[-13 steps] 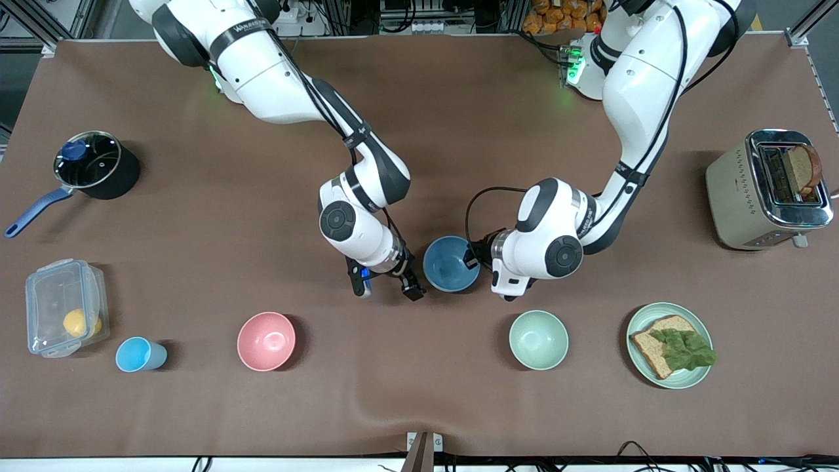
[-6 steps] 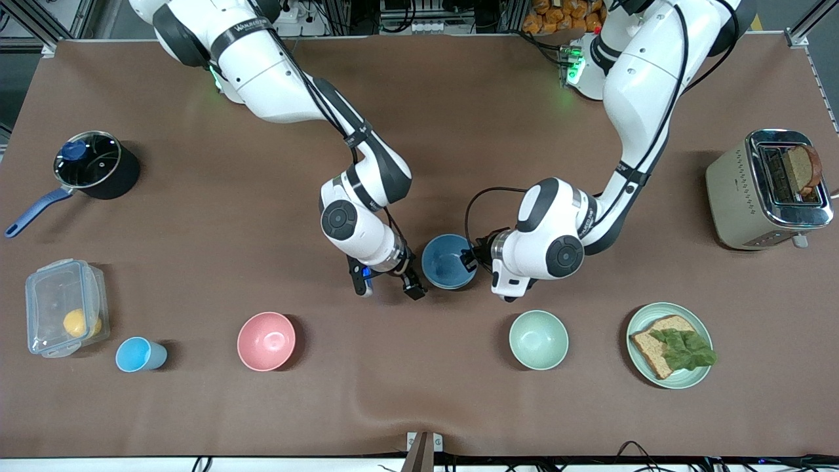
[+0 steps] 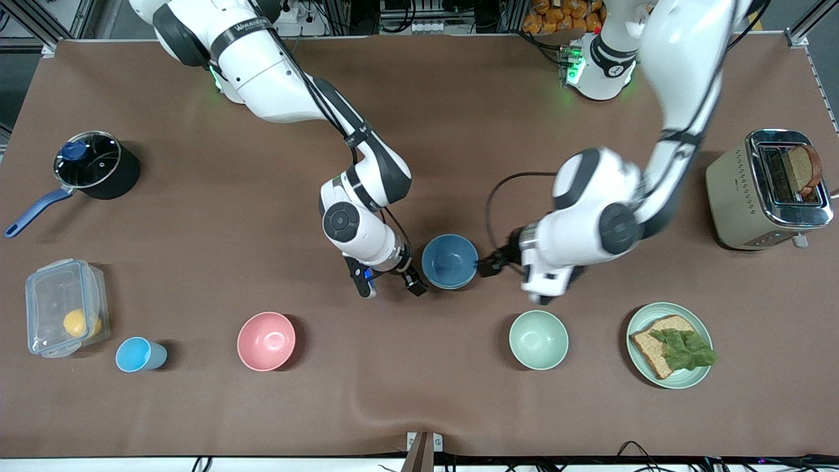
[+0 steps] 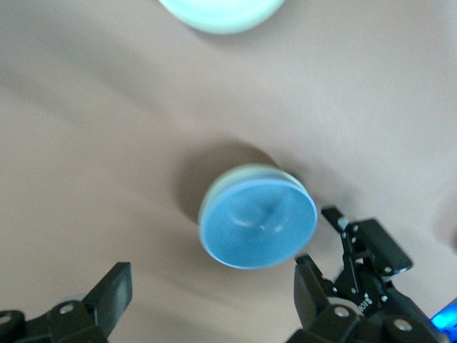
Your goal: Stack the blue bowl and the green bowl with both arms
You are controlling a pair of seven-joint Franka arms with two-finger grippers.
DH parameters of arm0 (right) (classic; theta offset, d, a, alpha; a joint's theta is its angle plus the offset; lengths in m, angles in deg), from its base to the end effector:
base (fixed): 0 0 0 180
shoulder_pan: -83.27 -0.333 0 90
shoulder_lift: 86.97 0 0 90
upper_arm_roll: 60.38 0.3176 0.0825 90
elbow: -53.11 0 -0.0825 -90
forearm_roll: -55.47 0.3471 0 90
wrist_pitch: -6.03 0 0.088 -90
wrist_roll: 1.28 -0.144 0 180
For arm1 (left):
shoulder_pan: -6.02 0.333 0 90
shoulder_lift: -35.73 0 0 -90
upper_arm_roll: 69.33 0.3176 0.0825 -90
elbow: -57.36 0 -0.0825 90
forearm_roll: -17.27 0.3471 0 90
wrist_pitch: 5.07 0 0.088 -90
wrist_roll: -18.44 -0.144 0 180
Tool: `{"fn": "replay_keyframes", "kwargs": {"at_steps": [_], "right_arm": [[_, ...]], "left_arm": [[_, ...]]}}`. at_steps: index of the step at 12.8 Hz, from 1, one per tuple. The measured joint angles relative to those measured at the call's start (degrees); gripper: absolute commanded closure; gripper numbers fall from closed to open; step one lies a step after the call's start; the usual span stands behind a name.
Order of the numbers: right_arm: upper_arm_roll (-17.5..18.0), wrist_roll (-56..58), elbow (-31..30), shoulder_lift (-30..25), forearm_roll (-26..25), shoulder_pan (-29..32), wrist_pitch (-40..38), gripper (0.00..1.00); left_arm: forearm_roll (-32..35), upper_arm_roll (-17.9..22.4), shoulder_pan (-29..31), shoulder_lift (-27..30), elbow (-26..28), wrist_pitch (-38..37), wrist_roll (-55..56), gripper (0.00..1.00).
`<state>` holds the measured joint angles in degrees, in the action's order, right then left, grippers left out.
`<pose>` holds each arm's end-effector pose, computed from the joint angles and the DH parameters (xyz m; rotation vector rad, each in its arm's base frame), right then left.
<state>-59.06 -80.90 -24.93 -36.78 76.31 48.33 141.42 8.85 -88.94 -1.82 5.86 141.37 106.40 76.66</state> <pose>0.5806 0.4384 0.1934 -2.5144 1.3915 0.2590 0.5965 -0.2872 0.3744 2.7664 0.9069 -0.3196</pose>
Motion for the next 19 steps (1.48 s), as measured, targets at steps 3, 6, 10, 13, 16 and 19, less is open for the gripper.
{"fn": "replay_keyframes", "kwargs": {"at_steps": [3, 6, 10, 13, 16, 19], "right_arm": [[-0.52, 13.19, 1.27, -0.96, -0.06, 4.07, -11.19, 0.00], [-1.41, 22.10, 1.27, -3.46, -2.66, 7.20, -18.12, 0.00], [-4.00, 34.42, -2.62, -8.49, -5.21, 9.77, -23.23, 0.00], [-4.19, 43.26, -8.16, -15.02, -5.73, 15.54, -26.78, 0.00], [-4.21, 47.44, -17.47, -22.31, -11.15, 18.54, -26.88, 0.00], [-4.21, 50.84, -27.00, -28.47, -13.27, 19.70, -23.65, 0.00]], "left_arm": [[7.40, 0.07, 4.96, 7.53, 0.02, -7.90, -5.52, 0.00], [9.67, 0.36, 9.43, 14.47, 0.12, -14.89, -15.13, 0.00], [9.74, 0.49, 16.00, 20.98, 0.55, -17.81, -29.98, 0.00], [9.74, 0.64, 15.75, 21.96, 0.88, -18.80, -36.14, 0.00], [9.74, 4.20, 13.10, 23.68, 1.20, -20.51, -40.53, 0.00], [9.74, 8.76, 10.13, 24.70, 1.49, -20.85, -43.28, 0.00]]}}
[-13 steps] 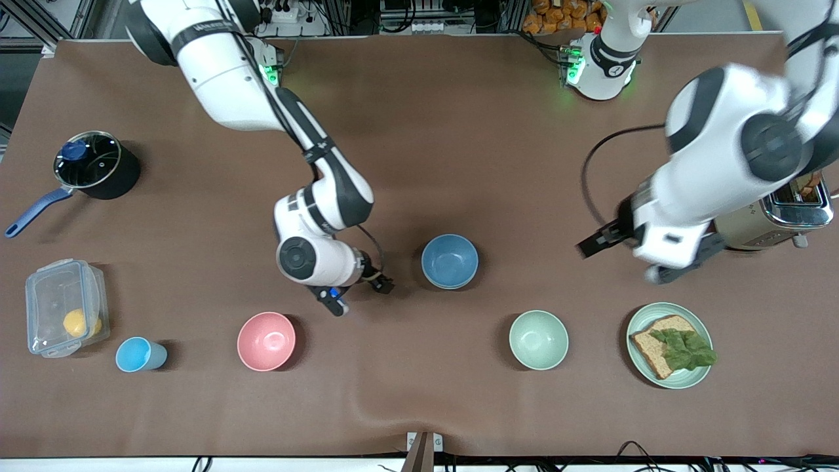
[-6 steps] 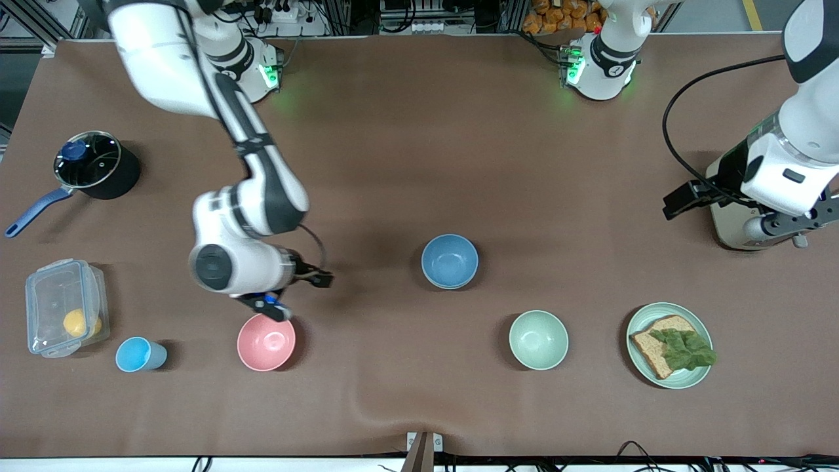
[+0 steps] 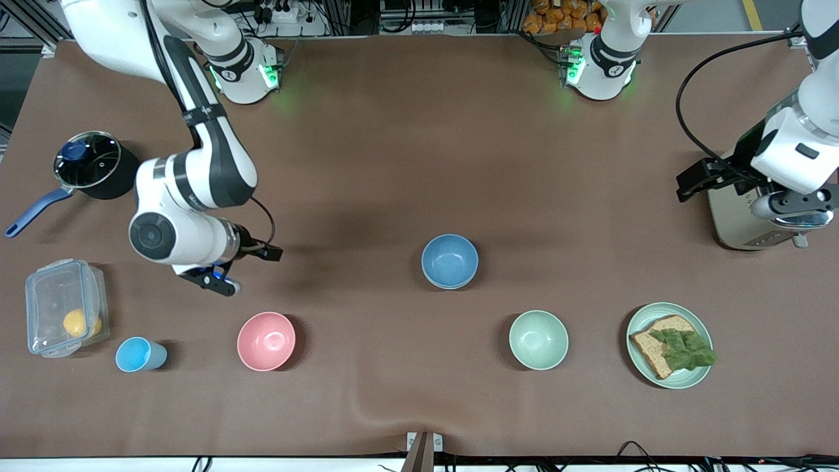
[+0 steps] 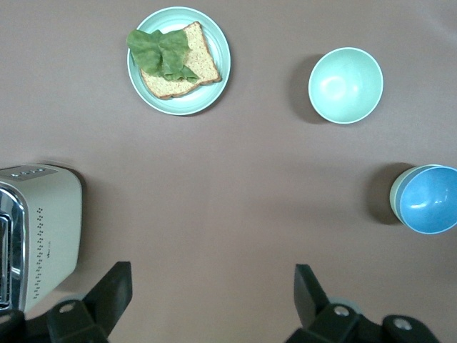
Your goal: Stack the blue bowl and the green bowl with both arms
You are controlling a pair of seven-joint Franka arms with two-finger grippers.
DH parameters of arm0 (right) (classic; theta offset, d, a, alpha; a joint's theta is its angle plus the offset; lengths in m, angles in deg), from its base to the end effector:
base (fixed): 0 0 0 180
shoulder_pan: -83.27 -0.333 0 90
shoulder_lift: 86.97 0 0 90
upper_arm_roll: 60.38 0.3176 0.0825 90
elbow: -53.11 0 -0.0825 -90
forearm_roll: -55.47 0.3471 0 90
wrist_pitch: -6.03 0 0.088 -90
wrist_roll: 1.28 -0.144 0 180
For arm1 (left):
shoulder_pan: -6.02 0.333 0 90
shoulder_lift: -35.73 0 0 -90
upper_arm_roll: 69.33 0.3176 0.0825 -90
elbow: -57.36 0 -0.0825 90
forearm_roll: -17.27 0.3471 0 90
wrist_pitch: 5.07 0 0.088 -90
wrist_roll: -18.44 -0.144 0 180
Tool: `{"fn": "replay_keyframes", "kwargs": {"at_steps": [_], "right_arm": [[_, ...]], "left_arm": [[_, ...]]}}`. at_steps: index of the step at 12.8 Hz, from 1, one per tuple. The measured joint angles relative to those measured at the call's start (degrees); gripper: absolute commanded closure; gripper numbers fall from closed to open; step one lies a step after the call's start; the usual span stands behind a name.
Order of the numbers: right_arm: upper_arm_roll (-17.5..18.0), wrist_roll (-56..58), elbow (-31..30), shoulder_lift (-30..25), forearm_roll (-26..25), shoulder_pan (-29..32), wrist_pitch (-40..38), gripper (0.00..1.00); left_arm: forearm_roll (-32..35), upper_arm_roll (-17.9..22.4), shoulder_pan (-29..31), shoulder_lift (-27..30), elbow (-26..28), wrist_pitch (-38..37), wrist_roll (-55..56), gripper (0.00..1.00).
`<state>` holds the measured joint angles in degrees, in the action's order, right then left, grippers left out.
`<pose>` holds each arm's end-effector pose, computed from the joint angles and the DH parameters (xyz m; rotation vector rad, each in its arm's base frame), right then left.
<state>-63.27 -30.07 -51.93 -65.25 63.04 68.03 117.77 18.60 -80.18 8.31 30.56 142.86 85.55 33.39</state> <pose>0.5535 0.1362 0.2947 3.0623 -0.5429 -0.4353 0.5414 -0.0735 0.5771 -3.1307 -0.1756 -0.0031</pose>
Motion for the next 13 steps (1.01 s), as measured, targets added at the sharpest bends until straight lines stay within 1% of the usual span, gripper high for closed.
{"fn": "replay_keyframes", "kwargs": {"at_steps": [3, 6, 8, 9, 11, 13], "right_arm": [[-0.01, 10.61, -6.69, -7.33, -0.27, 3.37, 1.18, 0.00], [-0.03, 24.84, -7.76, -15.49, -0.35, 9.58, -0.36, 0.00], [-0.02, 27.71, -5.03, -20.25, -0.35, 10.70, -6.29, 0.00], [0.15, 27.75, -1.93, -21.77, -0.39, 10.70, -9.91, 0.00], [0.11, 27.72, 4.99, -23.06, -0.91, 10.69, -16.57, 0.00], [-1.14, 27.81, 9.61, -23.10, -1.44, 10.77, -22.43, 0.00]], "left_arm": [[0.00, 0.01, -0.22, 0.12, 0.33, -0.43, -0.29, 0.00], [0.00, 0.09, -0.03, 0.45, 1.23, -0.74, -0.48, 0.00], [0.00, 0.29, 1.03, 1.04, 1.75, -0.74, -4.71, 0.00], [0.00, 0.51, 1.65, 1.79, 2.29, -0.74, -7.23, 0.00], [0.00, 0.61, 2.36, 3.83, 3.63, -0.71, -8.97, 0.00], [0.00, 0.60, 2.33, 6.19, 5.99, -0.49, -9.04, 0.00]]}}
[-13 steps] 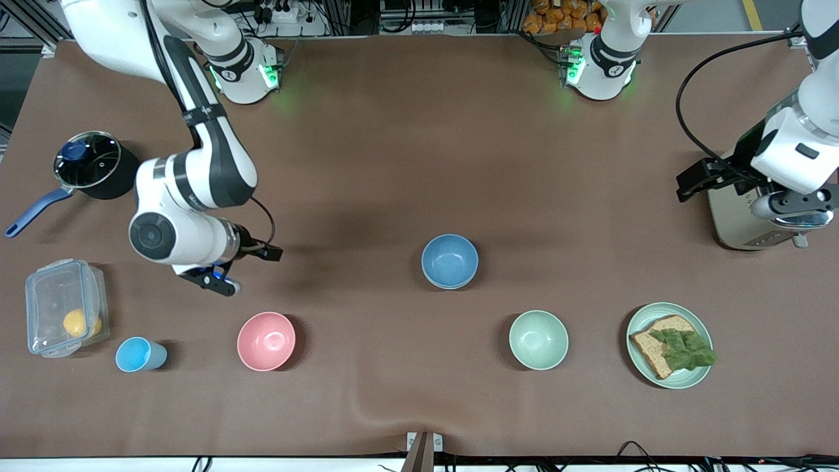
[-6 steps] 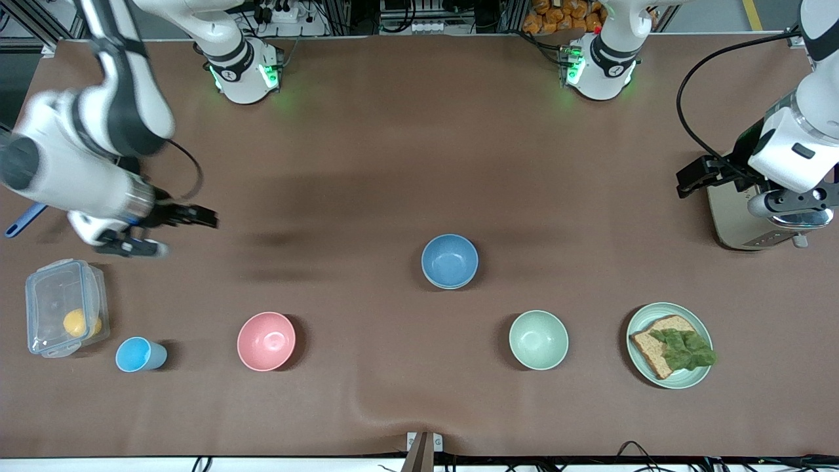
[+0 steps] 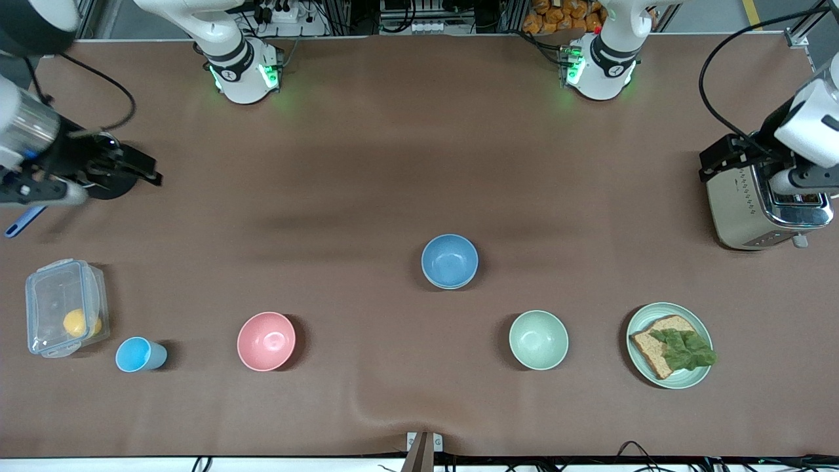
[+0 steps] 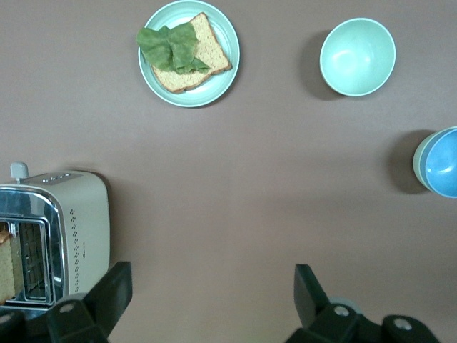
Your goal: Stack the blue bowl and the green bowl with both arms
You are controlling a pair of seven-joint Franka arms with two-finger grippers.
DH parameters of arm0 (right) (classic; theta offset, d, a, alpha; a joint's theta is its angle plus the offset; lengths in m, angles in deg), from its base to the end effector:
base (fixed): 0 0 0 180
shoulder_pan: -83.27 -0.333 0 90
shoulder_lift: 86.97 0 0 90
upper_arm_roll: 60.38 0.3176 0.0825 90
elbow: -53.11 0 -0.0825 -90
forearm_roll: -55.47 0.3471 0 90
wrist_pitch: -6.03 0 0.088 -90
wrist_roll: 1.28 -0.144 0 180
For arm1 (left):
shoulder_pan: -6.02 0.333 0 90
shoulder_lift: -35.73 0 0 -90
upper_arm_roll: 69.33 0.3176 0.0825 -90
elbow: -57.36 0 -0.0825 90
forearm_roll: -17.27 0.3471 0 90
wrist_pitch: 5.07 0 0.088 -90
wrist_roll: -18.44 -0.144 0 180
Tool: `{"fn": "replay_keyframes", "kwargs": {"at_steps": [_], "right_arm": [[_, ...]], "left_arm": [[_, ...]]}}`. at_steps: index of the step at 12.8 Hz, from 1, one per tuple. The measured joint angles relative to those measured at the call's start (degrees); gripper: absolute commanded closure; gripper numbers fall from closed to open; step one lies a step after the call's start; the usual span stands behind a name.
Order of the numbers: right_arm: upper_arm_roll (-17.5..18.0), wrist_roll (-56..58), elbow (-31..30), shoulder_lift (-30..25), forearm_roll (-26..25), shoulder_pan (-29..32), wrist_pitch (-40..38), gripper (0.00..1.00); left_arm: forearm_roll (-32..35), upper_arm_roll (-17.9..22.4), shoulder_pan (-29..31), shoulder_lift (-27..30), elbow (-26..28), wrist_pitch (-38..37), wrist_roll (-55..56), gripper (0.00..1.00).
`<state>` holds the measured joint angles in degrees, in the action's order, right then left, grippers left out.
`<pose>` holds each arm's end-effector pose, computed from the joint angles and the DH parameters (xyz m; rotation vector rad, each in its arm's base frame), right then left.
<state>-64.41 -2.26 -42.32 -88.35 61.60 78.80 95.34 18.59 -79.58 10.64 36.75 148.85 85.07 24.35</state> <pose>0.5026 0.0190 0.5603 -3.0313 0.0189 0.1276 0.5096 -0.0477 0.5871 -3.1149 -0.0075 0.0053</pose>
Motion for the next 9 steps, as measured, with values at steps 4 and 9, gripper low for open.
{"fn": "replay_keyframes", "kwargs": {"at_steps": [4, 9], "right_arm": [[-0.93, 2.69, 5.41, 0.52, -2.59, 2.52, -6.92, 0.00], [-0.98, 5.06, 5.77, 2.17, -5.30, 3.58, -6.98, 0.00]], "left_arm": [[0.00, 0.00, 0.26, 3.20, 2.89, 0.73, -0.09, 0.00], [-0.03, -0.07, 0.47, 3.81, 3.47, 0.74, -0.21, 0.00]]}}
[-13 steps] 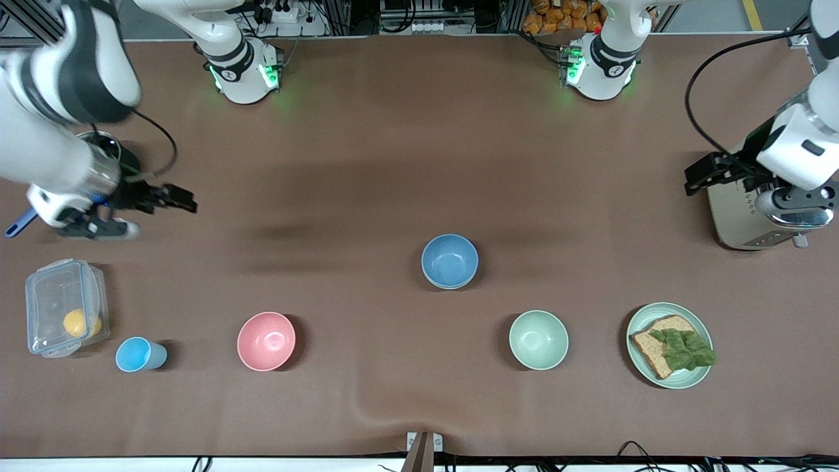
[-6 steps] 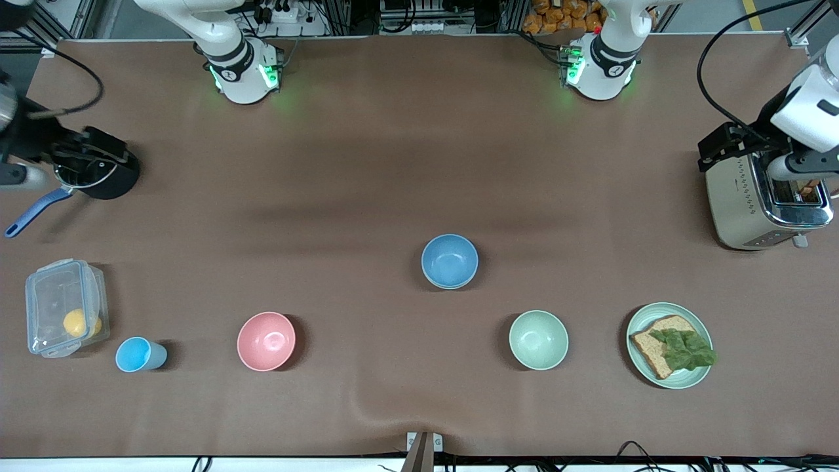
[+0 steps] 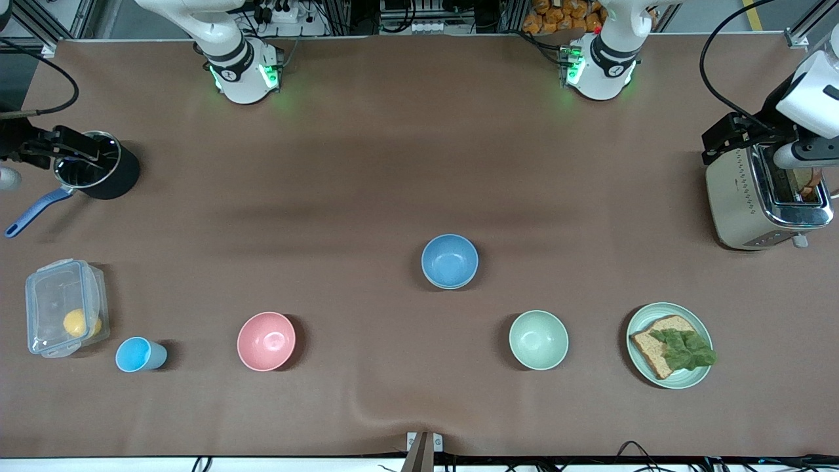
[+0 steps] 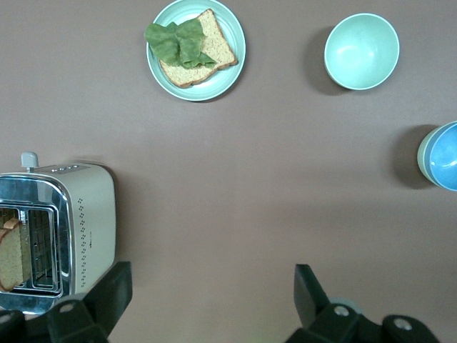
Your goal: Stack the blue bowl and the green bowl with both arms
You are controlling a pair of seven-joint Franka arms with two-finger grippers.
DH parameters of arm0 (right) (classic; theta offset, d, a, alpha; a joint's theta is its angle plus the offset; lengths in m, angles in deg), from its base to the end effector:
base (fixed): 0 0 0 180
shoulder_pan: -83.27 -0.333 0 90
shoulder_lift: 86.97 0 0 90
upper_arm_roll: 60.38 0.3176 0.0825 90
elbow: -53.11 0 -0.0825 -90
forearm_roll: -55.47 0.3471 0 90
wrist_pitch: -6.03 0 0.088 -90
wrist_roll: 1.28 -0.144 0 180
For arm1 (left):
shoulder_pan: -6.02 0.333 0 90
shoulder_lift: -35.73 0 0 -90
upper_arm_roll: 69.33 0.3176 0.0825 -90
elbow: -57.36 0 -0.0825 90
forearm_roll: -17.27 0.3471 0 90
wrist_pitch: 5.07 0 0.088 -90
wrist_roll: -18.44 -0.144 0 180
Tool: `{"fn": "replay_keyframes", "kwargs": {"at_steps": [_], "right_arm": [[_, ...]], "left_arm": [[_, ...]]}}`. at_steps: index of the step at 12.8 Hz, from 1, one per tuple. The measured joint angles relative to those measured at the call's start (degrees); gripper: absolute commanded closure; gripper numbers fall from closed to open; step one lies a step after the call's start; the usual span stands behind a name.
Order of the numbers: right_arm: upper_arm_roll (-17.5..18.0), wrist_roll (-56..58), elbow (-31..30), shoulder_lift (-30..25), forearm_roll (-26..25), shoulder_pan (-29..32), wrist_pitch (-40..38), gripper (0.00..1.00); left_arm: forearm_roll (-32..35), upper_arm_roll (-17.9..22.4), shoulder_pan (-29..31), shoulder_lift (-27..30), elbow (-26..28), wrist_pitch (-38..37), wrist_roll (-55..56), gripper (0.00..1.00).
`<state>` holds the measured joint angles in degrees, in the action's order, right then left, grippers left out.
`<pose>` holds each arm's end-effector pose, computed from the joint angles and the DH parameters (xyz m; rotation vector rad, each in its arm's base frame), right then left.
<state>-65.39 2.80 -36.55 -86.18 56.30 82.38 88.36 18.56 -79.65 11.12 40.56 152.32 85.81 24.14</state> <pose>0.5003 -0.0335 0.5743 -3.1106 -0.0002 0.2187 0.4909 -0.0453 0.5947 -3.1052 -0.0135 -0.0237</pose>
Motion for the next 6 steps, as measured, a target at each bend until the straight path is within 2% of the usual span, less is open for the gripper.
{"fn": "replay_keyframes", "kwargs": {"at_steps": [6], "right_arm": [[0.11, 0.45, 0.65, 0.14, -0.03, 0.30, -0.77, 0.00]], "left_arm": [[-0.06, -0.16, -0.06, -0.54, 0.90, -0.15, -0.06, 0.00]]}}
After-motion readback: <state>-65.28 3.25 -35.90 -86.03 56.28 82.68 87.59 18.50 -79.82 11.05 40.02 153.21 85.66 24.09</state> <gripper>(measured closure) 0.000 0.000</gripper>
